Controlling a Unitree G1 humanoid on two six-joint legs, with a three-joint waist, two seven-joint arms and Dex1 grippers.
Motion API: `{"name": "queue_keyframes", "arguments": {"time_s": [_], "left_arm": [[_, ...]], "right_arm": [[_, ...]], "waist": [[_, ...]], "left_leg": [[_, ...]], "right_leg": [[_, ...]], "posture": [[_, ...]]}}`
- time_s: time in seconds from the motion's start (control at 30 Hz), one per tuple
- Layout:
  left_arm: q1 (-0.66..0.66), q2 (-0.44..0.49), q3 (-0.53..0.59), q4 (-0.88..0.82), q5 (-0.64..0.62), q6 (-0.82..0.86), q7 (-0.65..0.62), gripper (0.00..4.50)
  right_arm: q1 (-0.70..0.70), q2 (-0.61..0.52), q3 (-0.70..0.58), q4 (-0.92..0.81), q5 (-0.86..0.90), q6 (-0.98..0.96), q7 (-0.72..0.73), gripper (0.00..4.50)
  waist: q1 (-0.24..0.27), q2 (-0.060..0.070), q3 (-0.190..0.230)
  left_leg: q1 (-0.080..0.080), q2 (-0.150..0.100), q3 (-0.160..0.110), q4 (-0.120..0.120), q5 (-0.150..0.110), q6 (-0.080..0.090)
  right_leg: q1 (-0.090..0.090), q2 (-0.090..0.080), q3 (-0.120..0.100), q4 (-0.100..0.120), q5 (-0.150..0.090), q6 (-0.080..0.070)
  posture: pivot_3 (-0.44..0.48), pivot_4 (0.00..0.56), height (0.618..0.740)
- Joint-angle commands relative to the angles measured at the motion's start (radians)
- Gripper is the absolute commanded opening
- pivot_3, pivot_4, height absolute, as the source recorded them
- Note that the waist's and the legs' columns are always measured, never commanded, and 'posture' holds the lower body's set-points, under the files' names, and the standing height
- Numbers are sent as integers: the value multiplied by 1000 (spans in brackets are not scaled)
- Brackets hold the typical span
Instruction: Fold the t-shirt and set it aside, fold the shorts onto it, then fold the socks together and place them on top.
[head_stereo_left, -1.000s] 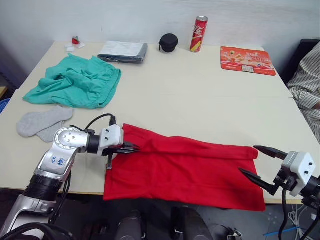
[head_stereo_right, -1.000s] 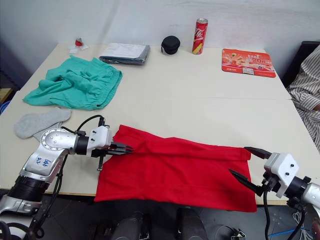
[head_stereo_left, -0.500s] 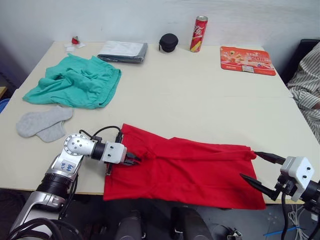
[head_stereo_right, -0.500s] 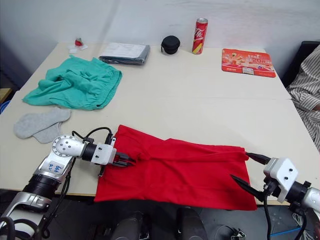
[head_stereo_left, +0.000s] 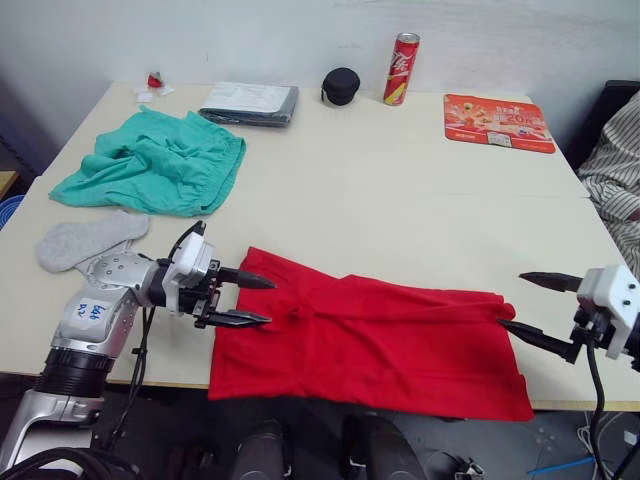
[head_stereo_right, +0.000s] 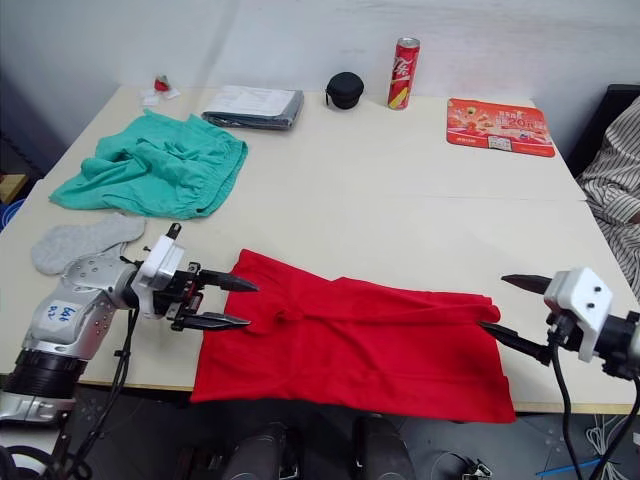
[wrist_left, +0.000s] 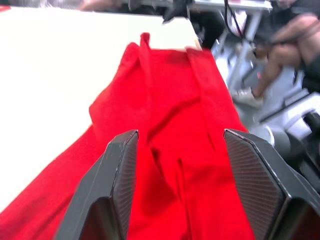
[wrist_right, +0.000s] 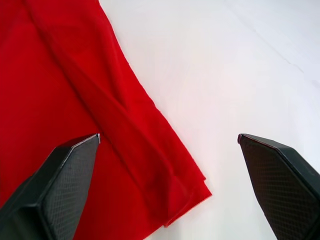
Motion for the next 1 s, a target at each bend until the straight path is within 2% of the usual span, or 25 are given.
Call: {"name": "queue_keyframes", "arguments": {"time_s": [0.03,0.1,0.27,0.47,0.7,1.0], "left_arm": [[-7,-17,1,-19,23,-14,14,2867],[-1,-25,-2,-13,42,-30,13,2880],[24,-28,7,-11,66,-53,8,2880],[45,-29,15,-12,75,-63,10,2880],[50,-32,11,-3,89,-77,11,2880],[62,-27,11,1,105,-81,15,2880]], "right_arm": [[-75,-15,57,121,-43,-68,54,4325],[-115,-18,87,185,-63,-108,80,3913],[-165,-19,126,296,-98,-199,138,2132],[-154,-18,125,344,-102,-276,171,10],[-88,-12,111,376,-122,-493,174,10],[-82,28,145,494,-191,-705,67,10]], "waist": [[-1,0,0],[-1,0,0],[-2,0,0],[-2,0,0],[-1,0,0],[-6,0,0]], "left_leg": [[0,0,0,0,0,0],[0,0,1,0,1,-1],[0,0,1,0,2,-2],[0,1,1,0,2,-2],[1,1,1,0,2,-2],[1,1,1,0,2,-3]], "right_leg": [[0,0,0,0,0,0],[0,0,0,0,0,0],[0,0,0,0,0,0],[0,0,0,0,0,0],[0,0,0,0,0,0],[0,0,1,0,0,0]], "posture": [[0,150,740],[0,150,740],[0,150,740],[0,150,740],[0,150,740],[0,150,740]]}}
